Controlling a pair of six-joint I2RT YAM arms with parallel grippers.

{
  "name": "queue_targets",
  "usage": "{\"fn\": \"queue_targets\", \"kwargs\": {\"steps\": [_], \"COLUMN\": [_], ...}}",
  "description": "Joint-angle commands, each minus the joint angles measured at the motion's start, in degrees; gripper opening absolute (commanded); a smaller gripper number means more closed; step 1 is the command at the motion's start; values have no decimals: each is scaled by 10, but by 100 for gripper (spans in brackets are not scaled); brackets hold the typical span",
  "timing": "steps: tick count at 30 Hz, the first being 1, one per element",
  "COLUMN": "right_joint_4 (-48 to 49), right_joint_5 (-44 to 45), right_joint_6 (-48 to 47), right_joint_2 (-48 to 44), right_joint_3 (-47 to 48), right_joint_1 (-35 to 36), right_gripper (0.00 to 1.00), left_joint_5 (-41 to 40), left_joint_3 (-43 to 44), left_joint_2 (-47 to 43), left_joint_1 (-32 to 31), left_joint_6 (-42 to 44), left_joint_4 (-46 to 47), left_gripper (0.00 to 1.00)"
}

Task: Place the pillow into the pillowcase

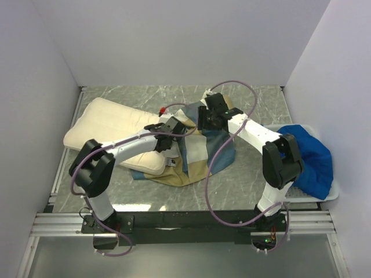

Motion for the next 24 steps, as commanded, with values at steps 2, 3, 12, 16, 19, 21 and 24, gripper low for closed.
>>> {"fn": "queue_targets", "kwargs": {"steps": [2,3,12,16,19,21,24], "right_joint_4": [6,8,-21,-17,-34,-24,-17], "right_joint_5": [27,27,23,10,42,57,62], "right_joint_6": [-2,-1,9,9,15,17,15], "right_joint_2": [-77,-73,66,108,133,137,148], "right_joint_3": [-12,-6,84,93,103,89,87], "right_joint_1": [49,58,104,114,120,120,119], "right_gripper": [68,67,65,64,63,63,63], "left_joint_5": [152,167,256,272,281,284,286], "left_joint_3": [-90,-103,-180,-190,-190,-190,-190], "left_joint_2": [-99,-128,-183,-192,-188,-186,-186], "left_joint_1": [64,75,160,165,166,166,166], "left_joint_6": [-4,-5,-7,-12,-15,-15,-16], "left_joint_4": [30,39,71,84,87,91,94], "left_gripper": [1,1,1,1,1,1,1]}}
